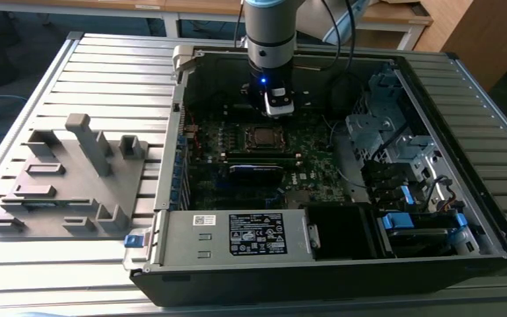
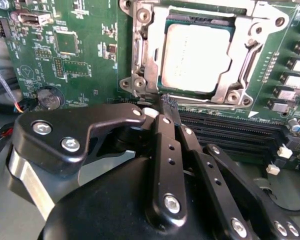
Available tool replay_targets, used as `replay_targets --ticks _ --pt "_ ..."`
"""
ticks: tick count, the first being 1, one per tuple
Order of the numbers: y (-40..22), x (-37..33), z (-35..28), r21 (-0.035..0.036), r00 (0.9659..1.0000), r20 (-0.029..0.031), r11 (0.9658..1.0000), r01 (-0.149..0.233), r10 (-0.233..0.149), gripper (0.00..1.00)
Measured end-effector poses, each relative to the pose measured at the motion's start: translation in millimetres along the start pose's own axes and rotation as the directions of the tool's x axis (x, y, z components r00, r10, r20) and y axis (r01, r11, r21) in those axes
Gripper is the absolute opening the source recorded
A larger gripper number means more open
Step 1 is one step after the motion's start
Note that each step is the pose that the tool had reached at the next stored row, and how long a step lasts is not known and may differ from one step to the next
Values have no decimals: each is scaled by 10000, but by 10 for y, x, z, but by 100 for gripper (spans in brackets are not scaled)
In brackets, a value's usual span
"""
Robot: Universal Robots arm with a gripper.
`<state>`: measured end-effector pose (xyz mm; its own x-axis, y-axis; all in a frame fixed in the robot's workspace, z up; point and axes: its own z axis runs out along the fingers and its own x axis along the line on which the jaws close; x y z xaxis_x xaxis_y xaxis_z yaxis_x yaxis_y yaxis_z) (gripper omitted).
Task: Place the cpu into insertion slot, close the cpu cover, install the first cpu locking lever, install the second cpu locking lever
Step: 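Install the first cpu locking lever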
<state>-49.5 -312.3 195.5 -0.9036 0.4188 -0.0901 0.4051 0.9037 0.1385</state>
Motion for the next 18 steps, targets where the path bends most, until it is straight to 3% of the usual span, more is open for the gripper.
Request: replay_targets --ticks 5,12,18 --pt "2 0 4 -10 10000 6 10000 0 0 11" --pt "10 -6 -68 0 10000 3 10000 0 0 11" --pt "33 12 -74 -9 10000 8 10000 -2 2 11"
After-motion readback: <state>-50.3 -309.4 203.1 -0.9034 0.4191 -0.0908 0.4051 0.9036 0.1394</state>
